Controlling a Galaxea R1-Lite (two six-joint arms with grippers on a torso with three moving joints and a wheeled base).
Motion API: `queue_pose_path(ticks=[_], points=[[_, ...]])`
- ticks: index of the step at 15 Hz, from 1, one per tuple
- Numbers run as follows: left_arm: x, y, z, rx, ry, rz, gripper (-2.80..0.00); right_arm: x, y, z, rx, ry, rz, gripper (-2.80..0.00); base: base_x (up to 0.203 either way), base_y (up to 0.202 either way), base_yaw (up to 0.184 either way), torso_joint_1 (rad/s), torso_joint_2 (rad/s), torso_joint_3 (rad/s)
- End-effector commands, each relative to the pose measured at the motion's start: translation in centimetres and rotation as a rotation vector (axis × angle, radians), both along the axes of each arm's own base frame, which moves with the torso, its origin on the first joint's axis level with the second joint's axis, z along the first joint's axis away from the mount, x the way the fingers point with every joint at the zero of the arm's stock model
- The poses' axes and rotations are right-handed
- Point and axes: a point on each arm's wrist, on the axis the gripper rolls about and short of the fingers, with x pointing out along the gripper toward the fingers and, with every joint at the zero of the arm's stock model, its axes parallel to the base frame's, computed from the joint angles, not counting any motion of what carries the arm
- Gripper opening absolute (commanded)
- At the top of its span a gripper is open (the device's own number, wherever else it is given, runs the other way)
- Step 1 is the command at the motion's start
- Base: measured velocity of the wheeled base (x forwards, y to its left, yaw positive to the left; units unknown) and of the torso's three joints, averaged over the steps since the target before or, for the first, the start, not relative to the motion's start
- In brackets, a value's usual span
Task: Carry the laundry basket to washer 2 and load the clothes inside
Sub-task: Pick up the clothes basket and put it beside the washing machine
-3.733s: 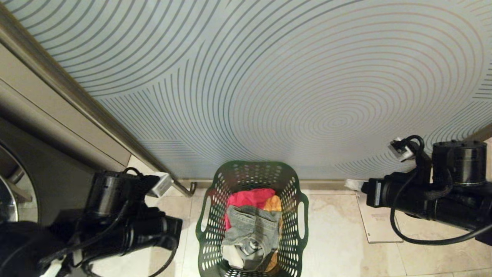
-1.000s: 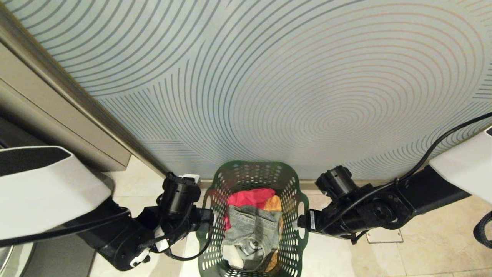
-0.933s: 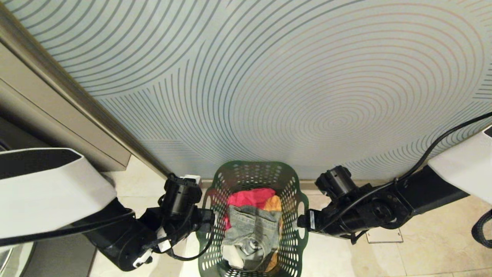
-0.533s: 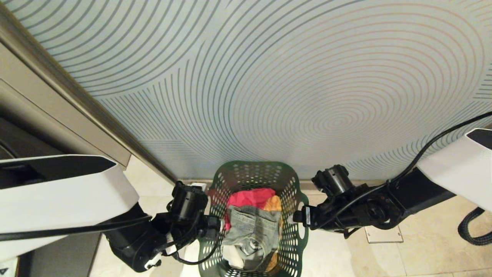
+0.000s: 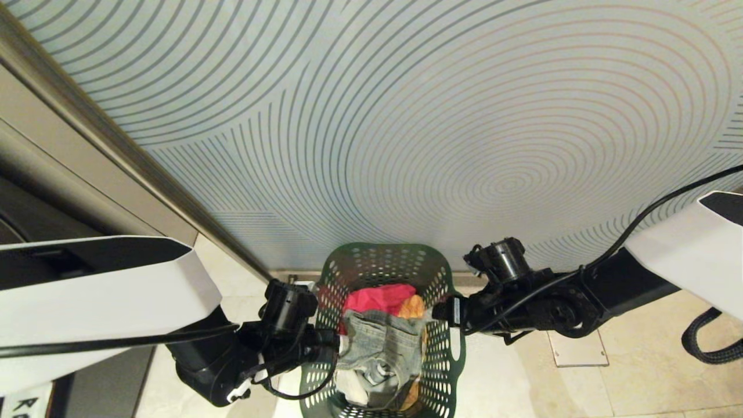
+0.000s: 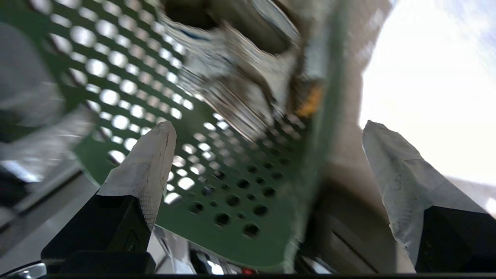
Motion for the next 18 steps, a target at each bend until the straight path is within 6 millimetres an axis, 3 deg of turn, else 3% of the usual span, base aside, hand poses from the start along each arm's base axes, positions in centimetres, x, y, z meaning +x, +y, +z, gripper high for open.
queue_pose_path(ticks=[1,4,13,18], points=[[0.4,-0.1,-0.5,-0.016,0.013,0.01,0.0,0.3,0.2,0.2,0.032,-0.029,0.014,0.0,0.0,0.0,0.0,0.0,0.0,0.0],[1.2,-0.6,-1.1,-0.059,0.031,0.013,0.0,0.9,0.6,-0.9,0.046,-0.046,0.022,0.0,0.0,0.0,0.0,0.0,0.0,0.0],[1.2,-0.6,-1.3,-0.055,0.037,0.014,0.0,2.0,1.4,-0.8,0.146,-0.151,0.07,0.0,0.0,0.0,0.0,0.0,0.0,0.0],[1.2,-0.8,-1.2,-0.057,0.033,0.009,0.0,3.0,2.1,-2.2,0.156,-0.167,0.068,0.0,0.0,0.0,0.0,0.0,0.0,0.0]])
